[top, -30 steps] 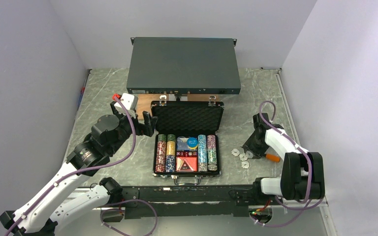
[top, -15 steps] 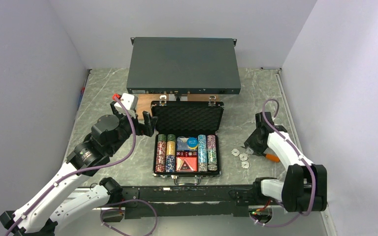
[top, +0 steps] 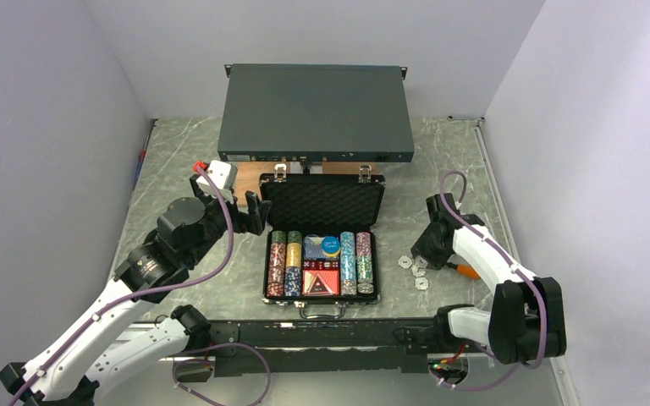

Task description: Pack up texas hold em set

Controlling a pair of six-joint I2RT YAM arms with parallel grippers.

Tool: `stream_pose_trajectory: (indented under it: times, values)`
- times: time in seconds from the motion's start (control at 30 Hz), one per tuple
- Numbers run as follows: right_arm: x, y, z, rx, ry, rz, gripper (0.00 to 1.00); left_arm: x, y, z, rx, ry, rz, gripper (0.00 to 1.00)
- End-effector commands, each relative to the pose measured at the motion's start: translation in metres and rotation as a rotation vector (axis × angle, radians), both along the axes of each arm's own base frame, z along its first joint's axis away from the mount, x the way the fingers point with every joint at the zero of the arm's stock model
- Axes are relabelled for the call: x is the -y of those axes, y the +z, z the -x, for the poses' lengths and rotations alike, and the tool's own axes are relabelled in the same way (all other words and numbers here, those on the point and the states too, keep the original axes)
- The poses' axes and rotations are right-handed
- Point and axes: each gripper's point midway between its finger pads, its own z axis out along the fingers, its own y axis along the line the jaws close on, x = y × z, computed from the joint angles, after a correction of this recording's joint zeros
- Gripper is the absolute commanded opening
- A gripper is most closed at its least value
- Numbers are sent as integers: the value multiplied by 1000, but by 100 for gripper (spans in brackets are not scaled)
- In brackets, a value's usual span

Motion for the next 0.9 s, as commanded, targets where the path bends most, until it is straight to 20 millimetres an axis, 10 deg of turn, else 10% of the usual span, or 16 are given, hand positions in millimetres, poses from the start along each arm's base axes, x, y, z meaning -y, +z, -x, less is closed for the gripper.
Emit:
stream_pose_trajectory:
  times: [0.0, 0.57, 0.87]
  values:
    - [-2, -3, 3, -14, -10, 1, 25, 2, 8, -1, 27, -11, 10, 99]
    - [-6, -13, 13, -34, -3, 9, 39, 3, 8, -1, 21, -16, 11, 99]
    - [-6, -4, 17, -30, 20, 10, 71, 3, 8, -1, 23, -14, 11, 99]
